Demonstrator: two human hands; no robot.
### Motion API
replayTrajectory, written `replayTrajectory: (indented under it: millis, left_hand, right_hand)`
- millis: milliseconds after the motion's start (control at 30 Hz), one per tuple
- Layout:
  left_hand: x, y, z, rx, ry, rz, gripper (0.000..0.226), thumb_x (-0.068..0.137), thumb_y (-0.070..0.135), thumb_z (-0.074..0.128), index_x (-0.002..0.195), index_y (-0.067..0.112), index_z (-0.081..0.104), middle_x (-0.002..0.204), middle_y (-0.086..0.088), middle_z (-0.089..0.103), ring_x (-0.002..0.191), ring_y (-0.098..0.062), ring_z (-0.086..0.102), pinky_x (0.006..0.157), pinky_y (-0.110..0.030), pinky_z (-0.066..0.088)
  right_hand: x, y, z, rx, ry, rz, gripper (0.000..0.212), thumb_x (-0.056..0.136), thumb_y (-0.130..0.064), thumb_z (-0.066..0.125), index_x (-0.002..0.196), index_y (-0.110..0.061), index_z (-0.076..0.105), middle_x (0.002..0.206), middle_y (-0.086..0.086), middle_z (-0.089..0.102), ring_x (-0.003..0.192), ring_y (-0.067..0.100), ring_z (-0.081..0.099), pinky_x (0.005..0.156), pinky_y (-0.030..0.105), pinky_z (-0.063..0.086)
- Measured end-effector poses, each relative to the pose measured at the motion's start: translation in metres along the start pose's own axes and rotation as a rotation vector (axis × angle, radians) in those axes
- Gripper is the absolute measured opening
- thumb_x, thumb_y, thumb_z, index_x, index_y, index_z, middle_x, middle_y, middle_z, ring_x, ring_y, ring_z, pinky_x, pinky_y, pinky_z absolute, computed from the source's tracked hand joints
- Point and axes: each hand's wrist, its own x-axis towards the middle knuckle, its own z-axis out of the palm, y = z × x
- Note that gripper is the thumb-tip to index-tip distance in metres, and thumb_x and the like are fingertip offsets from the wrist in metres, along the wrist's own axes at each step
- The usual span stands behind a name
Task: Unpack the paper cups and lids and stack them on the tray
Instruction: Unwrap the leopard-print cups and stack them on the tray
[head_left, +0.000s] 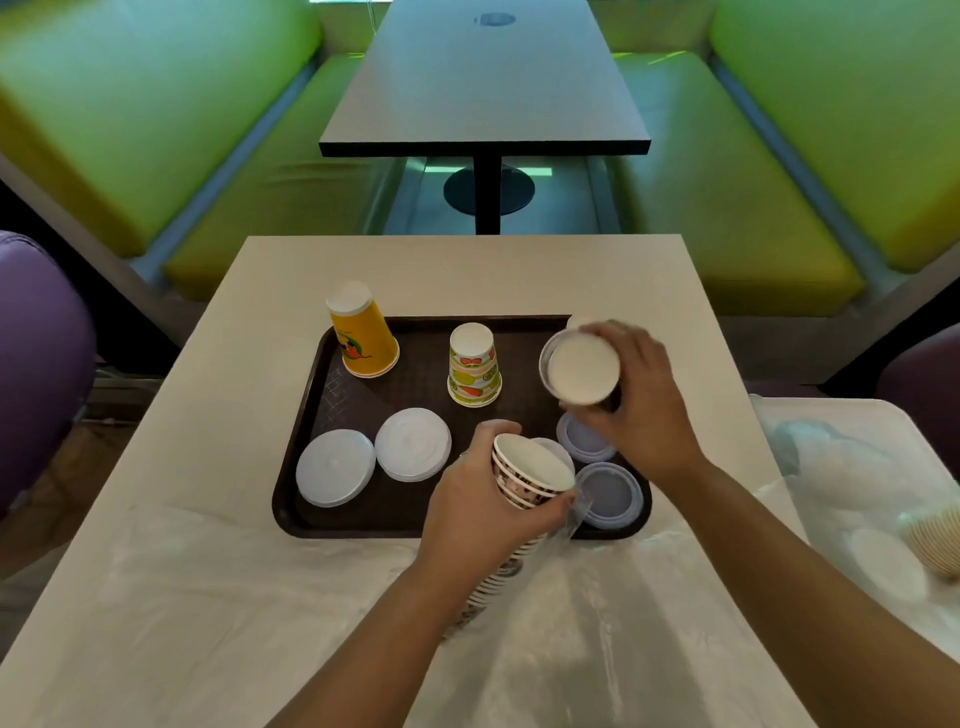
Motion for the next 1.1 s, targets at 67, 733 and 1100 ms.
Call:
replayTrajectory:
  millis: [67, 733, 1100]
  left_hand:
    - [0.003, -0.003, -0.002, 0.005, -0.001, -0.022, 0.073, 0.055, 0.056, 0.079, 0.117, 0.033, 0.047, 0.100, 0.016, 0.063, 0.094, 0.000, 0.060, 0.079, -0.021, 0.052]
    - [0.021, -0.008, -0.001, 0.010, 0.027, -0.094, 0.065, 0.057, 0.048, 0.082, 0.110, 0.031, 0.048, 0.097, 0.024, 0.057, 0.099, 0.013, 0.050, 0.069, -0.003, 0.044]
    - [0.016, -0.004, -0.003, 0.009, 0.079, -0.076, 0.061, 0.058, 0.046, 0.083, 0.106, 0.029, 0.049, 0.091, 0.019, 0.060, 0.089, 0.009, 0.056, 0.066, -0.006, 0.044]
  right_hand:
    - [0.014, 0.010, 0.006, 0.135, 0.106, 0.214, 0.076, 0.063, -0.019, 0.087, 0.128, -0.008, 0.048, 0.127, 0.010, 0.052, 0.117, 0.024, 0.047, 0.095, 0.028, 0.039]
    - [0.034, 0.076, 0.065, 0.152, -0.018, 0.577, 0.068, 0.067, -0.029, 0.085, 0.122, -0.010, 0.051, 0.122, 0.007, 0.061, 0.112, 0.023, 0.056, 0.090, 0.031, 0.048]
    - [-0.001, -0.038, -0.005, 0.483, -0.207, 0.177, 0.027, 0.076, -0.035, 0.071, 0.099, -0.022, 0.064, 0.096, -0.009, 0.068, 0.091, 0.001, 0.062, 0.082, 0.013, 0.047]
